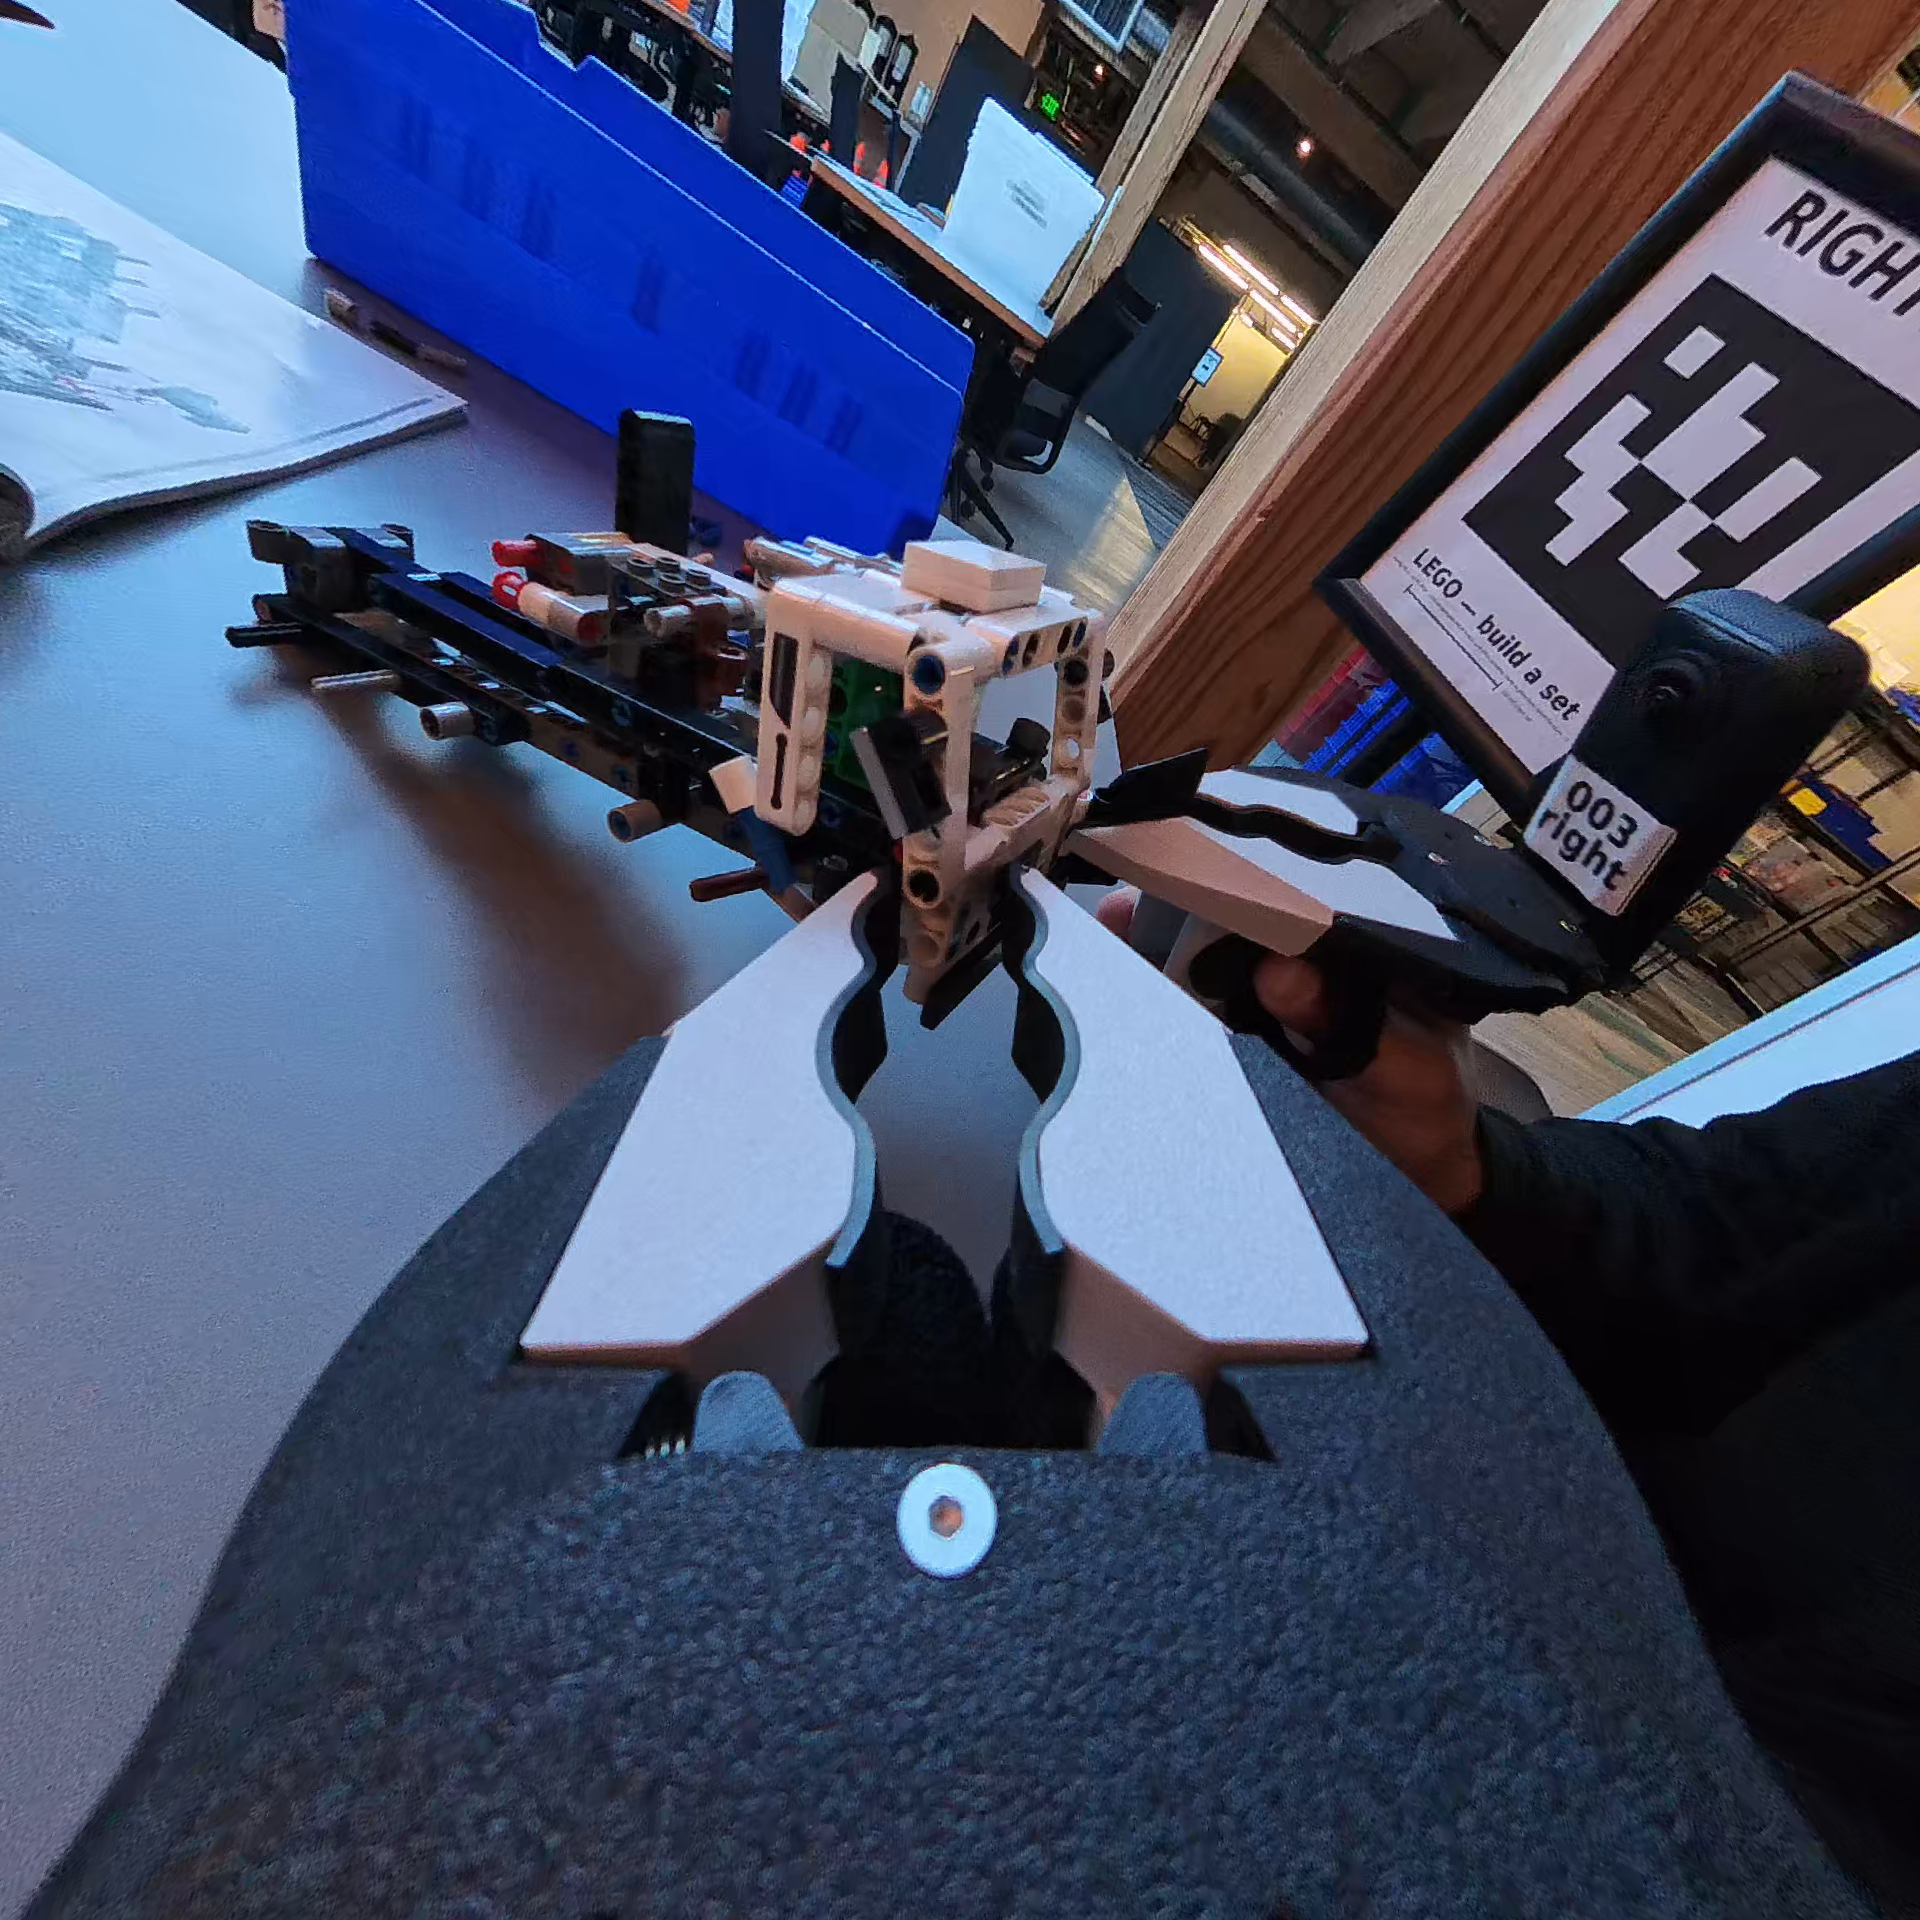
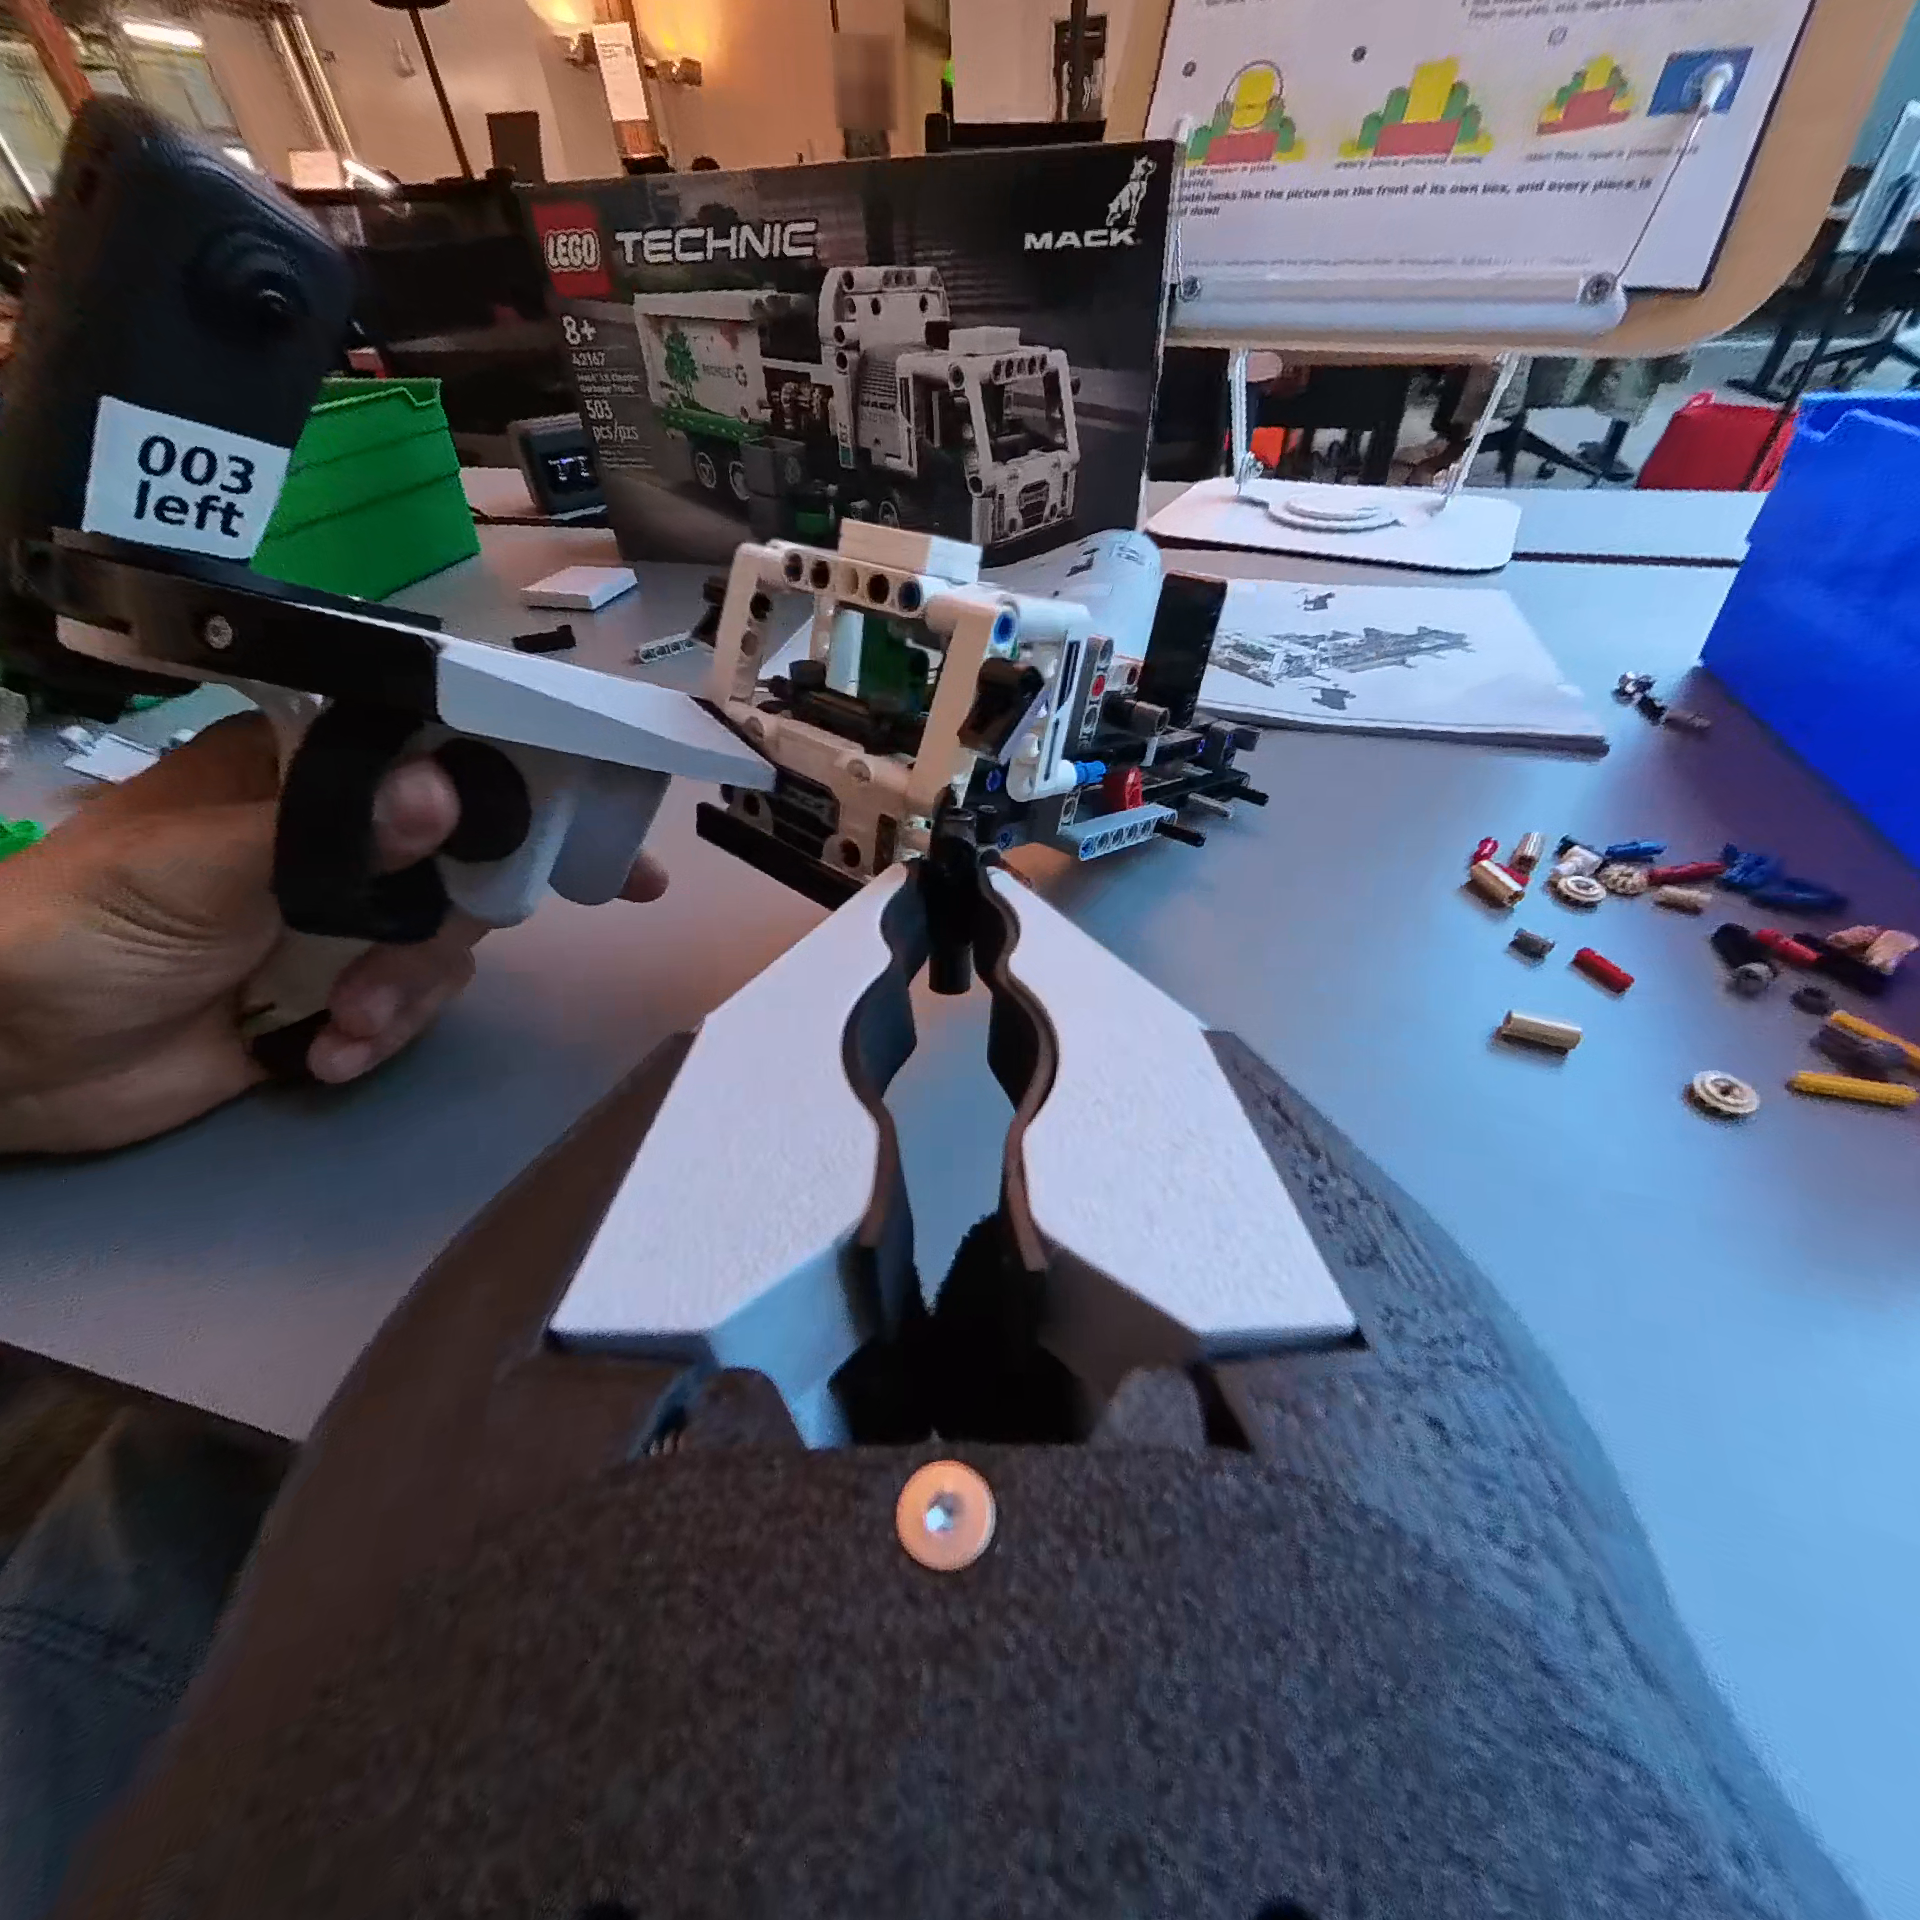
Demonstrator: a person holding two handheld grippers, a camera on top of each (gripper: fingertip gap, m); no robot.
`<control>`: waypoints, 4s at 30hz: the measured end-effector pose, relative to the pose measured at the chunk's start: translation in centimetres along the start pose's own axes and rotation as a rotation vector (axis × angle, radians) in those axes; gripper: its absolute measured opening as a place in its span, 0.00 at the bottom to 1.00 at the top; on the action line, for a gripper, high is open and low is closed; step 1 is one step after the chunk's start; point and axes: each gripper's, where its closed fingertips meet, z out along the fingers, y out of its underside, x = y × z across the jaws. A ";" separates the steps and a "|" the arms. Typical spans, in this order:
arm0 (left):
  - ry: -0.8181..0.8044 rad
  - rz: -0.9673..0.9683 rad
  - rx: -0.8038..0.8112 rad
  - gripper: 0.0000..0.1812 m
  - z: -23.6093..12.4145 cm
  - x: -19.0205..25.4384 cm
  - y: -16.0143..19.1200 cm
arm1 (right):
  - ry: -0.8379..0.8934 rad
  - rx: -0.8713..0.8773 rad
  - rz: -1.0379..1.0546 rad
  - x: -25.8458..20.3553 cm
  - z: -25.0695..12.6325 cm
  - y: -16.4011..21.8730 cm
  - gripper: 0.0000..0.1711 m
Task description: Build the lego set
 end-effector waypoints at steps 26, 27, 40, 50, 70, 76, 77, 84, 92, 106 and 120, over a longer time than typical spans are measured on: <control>0.029 -0.050 0.017 0.10 -0.2 -0.2 -0.3 | -0.246 0.032 0.123 -0.8 0.0 0.0 0.04; 0.033 -0.054 0.017 0.10 -0.2 -0.2 -0.3 | -0.265 0.026 0.125 -0.8 0.0 0.0 0.04; 0.051 -0.074 -0.016 0.10 -0.1 -0.2 0.1 | -0.405 -0.054 0.109 -1.1 -0.1 0.6 0.04; -0.016 -0.060 -0.006 0.09 -0.2 -0.8 0.1 | -0.109 -0.024 0.064 0.0 0.8 0.4 0.04; 0.001 -0.068 -0.007 0.10 -0.2 -0.7 0.1 | -0.337 -0.058 0.148 -0.6 0.6 0.6 0.04; 0.023 -0.080 -0.020 0.10 -0.2 -0.6 0.3 | -0.447 -0.102 0.115 -1.1 0.2 1.1 0.04; 0.026 -0.083 -0.020 0.10 -0.2 -0.5 0.3 | -0.459 -0.101 0.127 -1.1 0.2 1.0 0.04; 0.094 -0.094 -0.035 0.09 -0.2 0.1 0.3 | -0.668 -0.145 0.375 -1.0 -0.4 -0.1 0.03; 0.152 -0.111 -0.090 0.09 -0.5 0.3 0.8 | -0.807 -0.263 0.395 -1.6 -0.8 0.6 0.04; 0.142 -0.103 -0.141 0.10 -0.3 0.2 1.5 | -0.768 -0.277 0.092 -1.5 -1.1 1.8 0.03; 0.103 -0.055 -0.161 0.10 -0.2 0.1 1.9 | -0.847 -0.367 0.116 -1.6 -1.0 2.6 0.03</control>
